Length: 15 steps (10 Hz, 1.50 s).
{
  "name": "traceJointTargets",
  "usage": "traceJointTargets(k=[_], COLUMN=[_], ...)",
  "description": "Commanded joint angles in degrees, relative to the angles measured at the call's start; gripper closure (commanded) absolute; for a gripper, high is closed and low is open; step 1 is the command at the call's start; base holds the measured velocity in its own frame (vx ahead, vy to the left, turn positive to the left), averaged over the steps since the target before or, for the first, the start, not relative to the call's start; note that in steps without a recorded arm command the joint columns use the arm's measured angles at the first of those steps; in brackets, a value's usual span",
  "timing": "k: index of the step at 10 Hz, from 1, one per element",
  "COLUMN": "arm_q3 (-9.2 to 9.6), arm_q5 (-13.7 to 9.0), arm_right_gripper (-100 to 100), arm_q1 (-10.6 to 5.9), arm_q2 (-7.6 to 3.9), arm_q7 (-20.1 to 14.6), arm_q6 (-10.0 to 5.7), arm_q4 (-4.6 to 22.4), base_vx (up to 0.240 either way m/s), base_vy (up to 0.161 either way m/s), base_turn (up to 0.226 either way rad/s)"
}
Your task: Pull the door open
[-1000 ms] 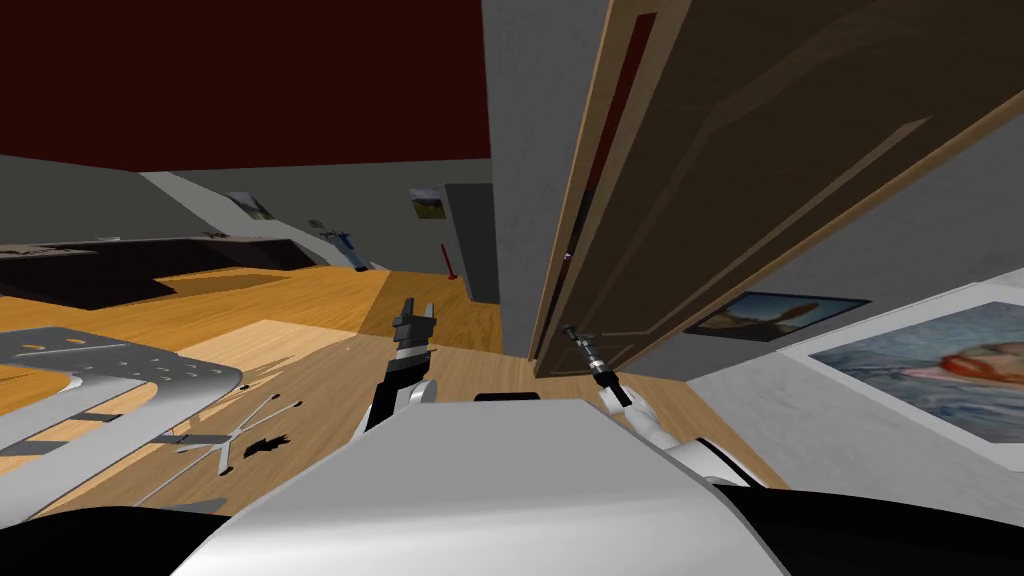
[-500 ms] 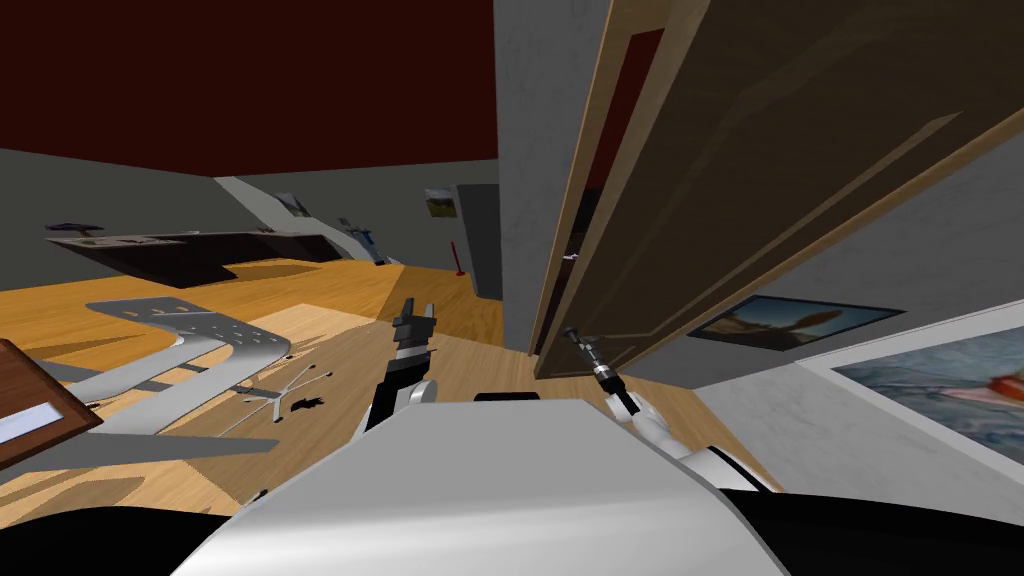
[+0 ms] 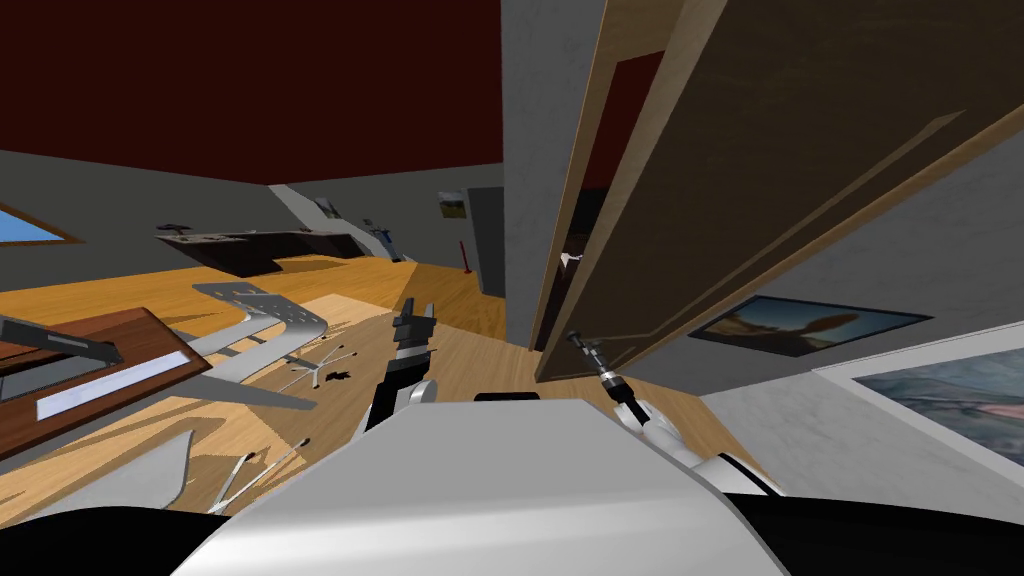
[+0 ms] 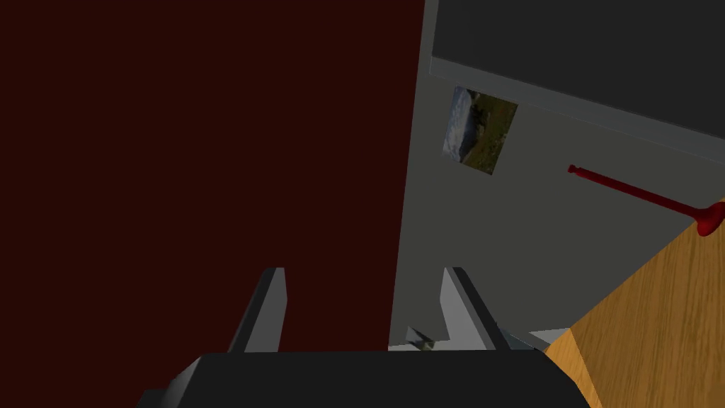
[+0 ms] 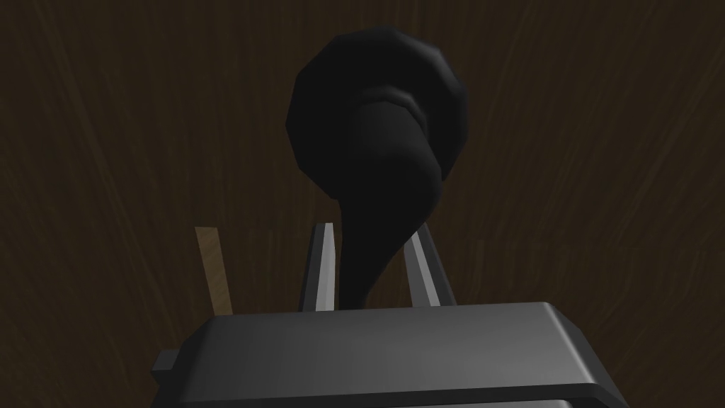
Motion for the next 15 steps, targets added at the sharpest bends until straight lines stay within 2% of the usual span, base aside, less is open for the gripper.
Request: traceJointTargets(k=[1, 2, 4, 5, 9, 10, 15], arm_q3=[0.00, 0.45, 0.70, 0.97, 1.45, 1.59, 2.13], arm_q5=[0.00, 0.02, -0.01, -0.04, -0.09, 0.04, -0.12], arm_right_gripper=[100, 100, 100, 100, 100, 100, 100], arm_q1=[0.00, 0.96, 1.59, 2.27, 3.49, 3.51, 3.53], arm_q2=[0.00, -0.54, -1.02, -1.54, -2.47, -2.07, -2.60], arm_q7=[0.00, -0.48, -0.81, -1.17, -1.80, -1.66, -2.12], arm_q6=[0.00, -1.86, -3.33, -4.91, -7.71, -6.64, -9.08], arm_q4=[0.00, 0.48, 0.96, 1.48, 2.41, 1.78, 3.60], base_vx=[-0.094, -0.146, -0.218, -0.218, -0.190, -0.076, -0.228], base_vy=[-0.041, -0.089, -0.108, -0.074, -0.093, -0.028, -0.105], base_turn=[0.036, 0.193, 0.191, 0.193, 0.132, 0.028, 0.211])
